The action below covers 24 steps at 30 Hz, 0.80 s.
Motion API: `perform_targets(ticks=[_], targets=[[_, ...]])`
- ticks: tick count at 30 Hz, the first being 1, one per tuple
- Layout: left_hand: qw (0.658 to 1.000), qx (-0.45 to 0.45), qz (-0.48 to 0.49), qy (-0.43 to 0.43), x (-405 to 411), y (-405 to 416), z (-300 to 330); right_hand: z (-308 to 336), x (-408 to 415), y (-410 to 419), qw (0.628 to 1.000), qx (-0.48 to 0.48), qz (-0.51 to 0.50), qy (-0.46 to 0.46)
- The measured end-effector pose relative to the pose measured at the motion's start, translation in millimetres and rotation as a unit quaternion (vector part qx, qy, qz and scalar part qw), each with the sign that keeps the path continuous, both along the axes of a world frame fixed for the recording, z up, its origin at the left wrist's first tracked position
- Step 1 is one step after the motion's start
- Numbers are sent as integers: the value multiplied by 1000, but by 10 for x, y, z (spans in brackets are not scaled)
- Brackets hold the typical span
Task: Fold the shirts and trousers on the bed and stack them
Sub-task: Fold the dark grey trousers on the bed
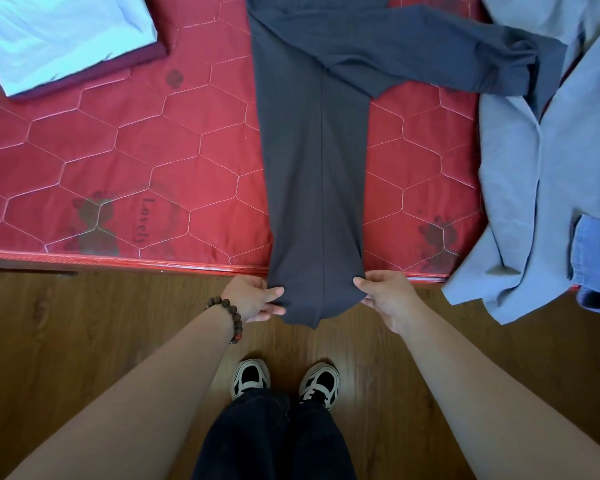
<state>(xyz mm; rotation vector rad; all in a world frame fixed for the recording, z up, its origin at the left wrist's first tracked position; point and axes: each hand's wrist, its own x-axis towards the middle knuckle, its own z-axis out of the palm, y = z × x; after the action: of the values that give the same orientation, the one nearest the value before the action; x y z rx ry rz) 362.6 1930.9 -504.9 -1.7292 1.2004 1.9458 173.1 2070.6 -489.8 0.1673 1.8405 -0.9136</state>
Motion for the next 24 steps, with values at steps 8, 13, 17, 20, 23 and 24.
perform_targets(ticks=[8, 13, 17, 20, 23, 24], targets=[[958, -187, -219, -5, -91, -145, 166, 76, -10, -65, 998, -20, 64, 7], [989, -131, -8, 61, -332, -272, 154, 68, -61, -282, 995, -31, 43, 90], [988, -89, 117, 36, -344, -303, 62, -37, -90, -239, 996, 15, 14, 93], [984, -127, 127, -1, -308, -277, 11, -79, -89, -166, 993, 46, 55, 98], [956, -279, 38, -86, -349, -271, 107, -2, -92, -157, 957, 99, 189, 196], [927, -358, -3, -114, -385, -281, 152, 29, -106, -171, 924, 124, 231, 280]])
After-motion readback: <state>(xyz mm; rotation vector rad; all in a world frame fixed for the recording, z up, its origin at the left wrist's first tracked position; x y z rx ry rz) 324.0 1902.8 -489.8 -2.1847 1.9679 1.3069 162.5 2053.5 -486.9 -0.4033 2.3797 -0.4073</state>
